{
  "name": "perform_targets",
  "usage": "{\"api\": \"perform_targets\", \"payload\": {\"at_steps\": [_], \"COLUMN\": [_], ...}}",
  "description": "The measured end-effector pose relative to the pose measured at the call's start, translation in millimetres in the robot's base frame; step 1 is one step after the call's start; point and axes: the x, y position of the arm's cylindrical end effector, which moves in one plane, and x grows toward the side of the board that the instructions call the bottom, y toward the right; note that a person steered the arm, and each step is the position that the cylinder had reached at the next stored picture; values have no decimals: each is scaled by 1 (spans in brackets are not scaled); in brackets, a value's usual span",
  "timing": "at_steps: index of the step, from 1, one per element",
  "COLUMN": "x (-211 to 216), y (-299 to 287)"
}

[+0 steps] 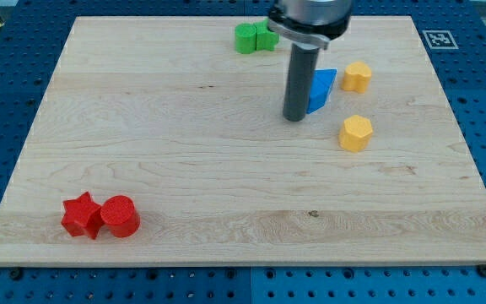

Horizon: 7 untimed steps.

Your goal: Move the blue cube parallel to the yellow hexagon

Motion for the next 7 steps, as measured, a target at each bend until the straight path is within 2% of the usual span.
{"api": "perform_targets", "payload": {"at_steps": [1, 2, 3, 5, 6, 7], "x": [-25, -72, -78, 11, 21, 9], "y": [-35, -23, 16, 114, 120, 93]}}
